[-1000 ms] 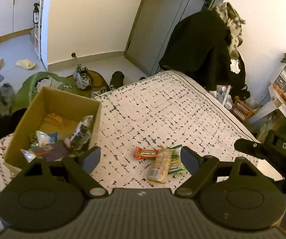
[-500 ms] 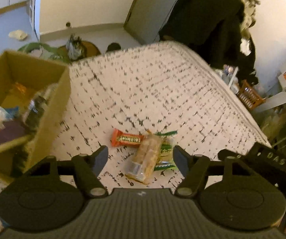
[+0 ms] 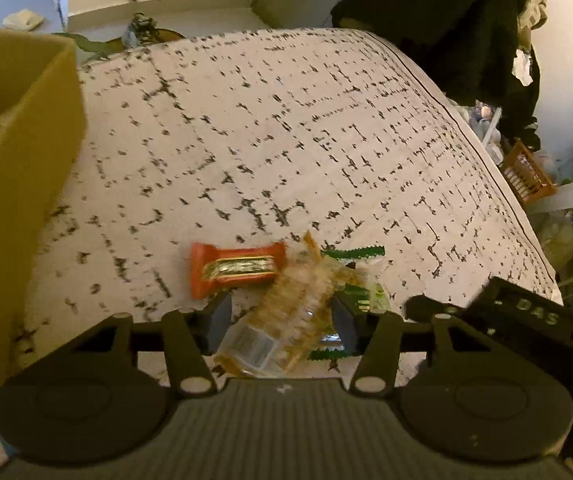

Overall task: Organize snacks
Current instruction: 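Grasp the clear cracker packet with the left gripper while the right gripper grasps the green packet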

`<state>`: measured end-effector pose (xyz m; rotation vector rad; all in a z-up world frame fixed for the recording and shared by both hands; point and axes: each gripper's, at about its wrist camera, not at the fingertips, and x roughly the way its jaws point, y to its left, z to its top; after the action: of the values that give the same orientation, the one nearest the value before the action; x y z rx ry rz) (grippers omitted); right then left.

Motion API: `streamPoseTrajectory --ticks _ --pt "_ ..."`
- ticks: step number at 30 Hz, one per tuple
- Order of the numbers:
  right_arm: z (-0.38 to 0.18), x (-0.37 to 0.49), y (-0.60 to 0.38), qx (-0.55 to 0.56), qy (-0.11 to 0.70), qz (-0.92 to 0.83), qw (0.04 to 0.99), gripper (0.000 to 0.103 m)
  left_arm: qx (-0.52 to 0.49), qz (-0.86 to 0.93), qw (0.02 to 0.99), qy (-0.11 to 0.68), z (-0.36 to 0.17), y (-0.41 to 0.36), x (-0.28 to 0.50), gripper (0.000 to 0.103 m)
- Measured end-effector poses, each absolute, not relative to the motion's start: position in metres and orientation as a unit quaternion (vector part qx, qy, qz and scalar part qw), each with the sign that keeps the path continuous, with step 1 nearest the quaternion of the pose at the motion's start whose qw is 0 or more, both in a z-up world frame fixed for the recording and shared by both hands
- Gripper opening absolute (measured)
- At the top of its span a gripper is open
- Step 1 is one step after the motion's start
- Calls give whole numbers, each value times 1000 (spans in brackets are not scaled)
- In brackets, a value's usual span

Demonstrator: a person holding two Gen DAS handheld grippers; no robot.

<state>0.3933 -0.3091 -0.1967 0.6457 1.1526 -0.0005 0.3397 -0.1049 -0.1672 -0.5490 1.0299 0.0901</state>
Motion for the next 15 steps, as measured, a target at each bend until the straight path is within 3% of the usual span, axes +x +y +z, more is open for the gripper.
streamPoseTrajectory --ticks 10,15 --pt "-195 401 -282 221 540 13 812 63 -289 40 816 498 -188 -96 341 39" --pt "-194 400 -284 214 539 8 814 57 -252 46 828 499 -186 -99 330 37"
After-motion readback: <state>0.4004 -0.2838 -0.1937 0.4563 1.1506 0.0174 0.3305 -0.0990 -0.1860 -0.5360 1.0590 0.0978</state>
